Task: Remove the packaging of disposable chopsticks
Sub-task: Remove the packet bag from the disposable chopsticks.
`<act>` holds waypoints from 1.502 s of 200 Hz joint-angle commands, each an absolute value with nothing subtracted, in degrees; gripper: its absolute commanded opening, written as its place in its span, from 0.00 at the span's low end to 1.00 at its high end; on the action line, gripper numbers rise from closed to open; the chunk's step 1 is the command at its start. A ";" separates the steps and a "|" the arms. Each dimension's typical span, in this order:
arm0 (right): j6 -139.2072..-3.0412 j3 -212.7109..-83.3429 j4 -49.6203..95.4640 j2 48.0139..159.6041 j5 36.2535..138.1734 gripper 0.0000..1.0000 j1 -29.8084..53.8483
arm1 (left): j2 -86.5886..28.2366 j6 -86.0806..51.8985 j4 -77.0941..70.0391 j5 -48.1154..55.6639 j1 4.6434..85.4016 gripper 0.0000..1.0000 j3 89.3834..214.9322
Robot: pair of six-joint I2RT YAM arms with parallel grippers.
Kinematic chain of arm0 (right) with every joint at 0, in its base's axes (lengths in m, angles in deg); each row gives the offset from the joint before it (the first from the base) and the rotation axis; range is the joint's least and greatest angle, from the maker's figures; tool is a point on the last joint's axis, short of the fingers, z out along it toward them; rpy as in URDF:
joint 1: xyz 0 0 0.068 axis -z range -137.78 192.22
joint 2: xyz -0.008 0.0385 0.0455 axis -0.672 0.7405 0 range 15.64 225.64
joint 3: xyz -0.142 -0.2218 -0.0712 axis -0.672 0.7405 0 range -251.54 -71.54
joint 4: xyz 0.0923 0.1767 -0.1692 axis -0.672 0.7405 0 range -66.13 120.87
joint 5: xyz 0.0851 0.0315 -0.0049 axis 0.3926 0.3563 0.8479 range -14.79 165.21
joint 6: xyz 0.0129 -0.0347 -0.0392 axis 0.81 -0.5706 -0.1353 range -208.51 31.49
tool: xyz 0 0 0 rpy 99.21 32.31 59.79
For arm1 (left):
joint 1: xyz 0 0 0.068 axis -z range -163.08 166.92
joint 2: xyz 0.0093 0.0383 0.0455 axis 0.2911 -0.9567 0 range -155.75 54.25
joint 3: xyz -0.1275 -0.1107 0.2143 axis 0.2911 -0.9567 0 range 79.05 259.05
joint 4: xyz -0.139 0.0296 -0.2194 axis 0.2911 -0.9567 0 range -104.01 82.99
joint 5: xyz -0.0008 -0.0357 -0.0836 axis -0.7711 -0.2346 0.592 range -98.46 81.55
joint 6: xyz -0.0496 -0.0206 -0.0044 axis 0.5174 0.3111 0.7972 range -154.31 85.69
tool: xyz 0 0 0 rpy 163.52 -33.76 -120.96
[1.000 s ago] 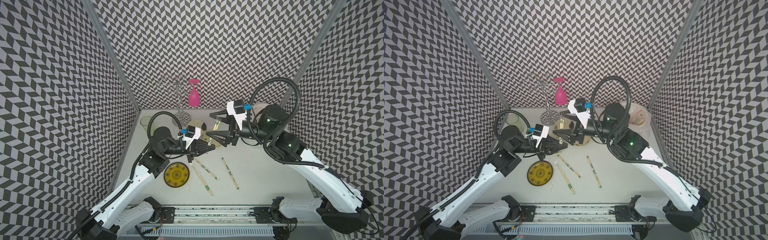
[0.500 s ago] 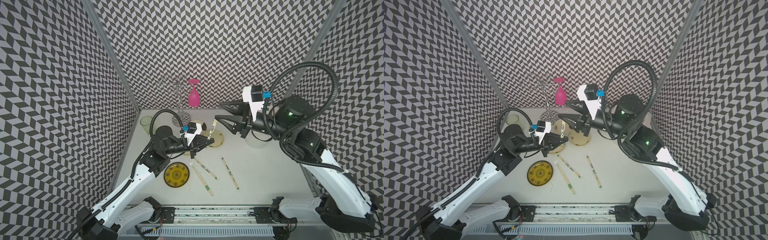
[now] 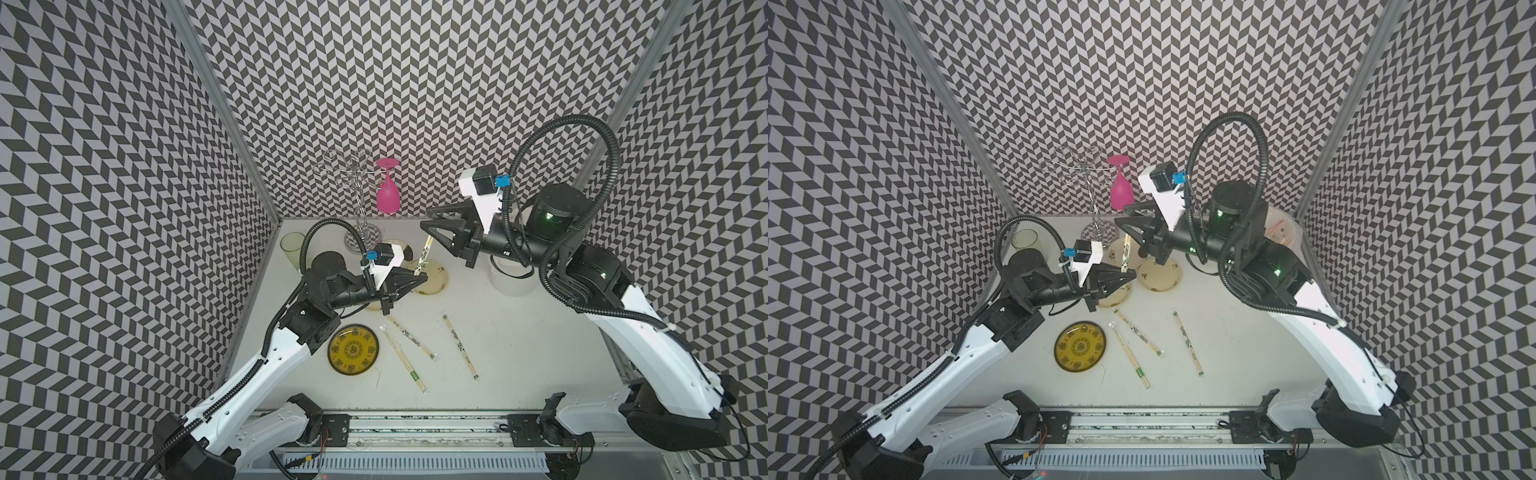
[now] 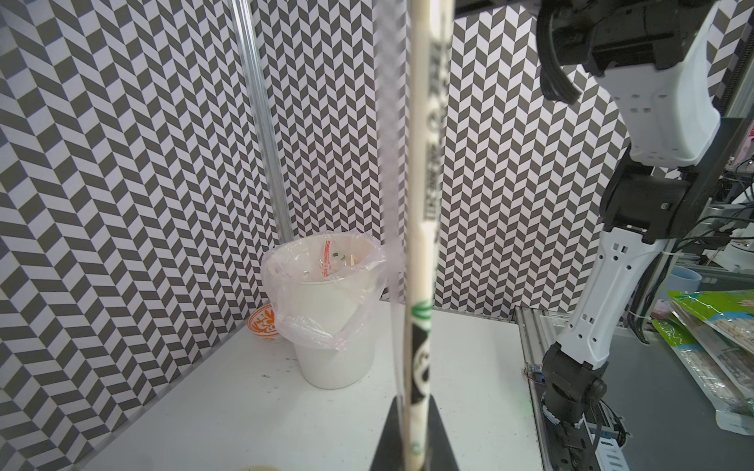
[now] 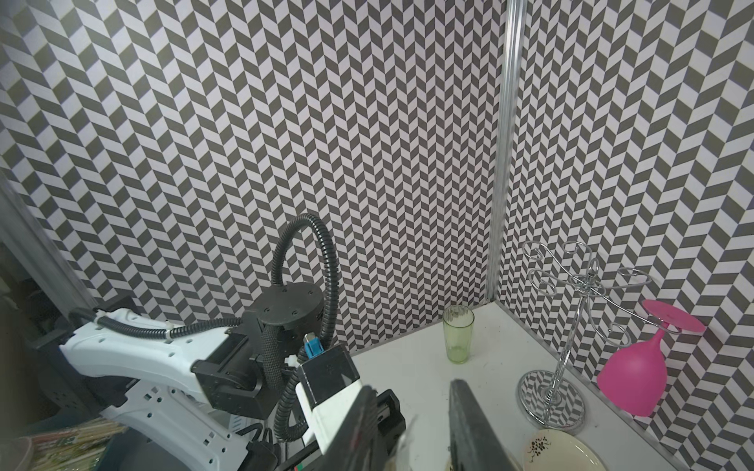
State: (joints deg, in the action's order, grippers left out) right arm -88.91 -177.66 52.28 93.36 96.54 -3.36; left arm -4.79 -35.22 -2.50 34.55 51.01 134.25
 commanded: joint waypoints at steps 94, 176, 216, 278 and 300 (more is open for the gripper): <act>-89.82 -179.16 53.09 93.19 94.45 0.06 -3.57 | -5.67 -37.10 -4.70 32.94 50.76 0.00 135.77; -90.58 -179.05 53.71 92.98 92.58 0.01 -3.57 | -6.08 -37.02 -4.85 33.04 50.77 0.00 135.83; -93.04 -178.98 55.66 93.05 88.32 0.00 -3.81 | -6.30 -36.98 -5.36 32.64 50.78 0.00 136.09; -95.72 -179.60 57.98 93.14 80.72 0.11 -6.03 | -6.69 -37.30 -5.84 33.28 50.74 0.00 136.35; -95.61 -179.91 57.42 93.07 80.63 0.11 -6.03 | -6.74 -37.32 -5.83 33.48 50.77 0.00 136.28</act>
State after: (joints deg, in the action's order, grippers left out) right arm -94.55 -178.14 58.57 93.36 82.31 -5.74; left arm -6.89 -36.40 -5.91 32.71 50.99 134.25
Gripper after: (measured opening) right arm 0.107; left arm 0.079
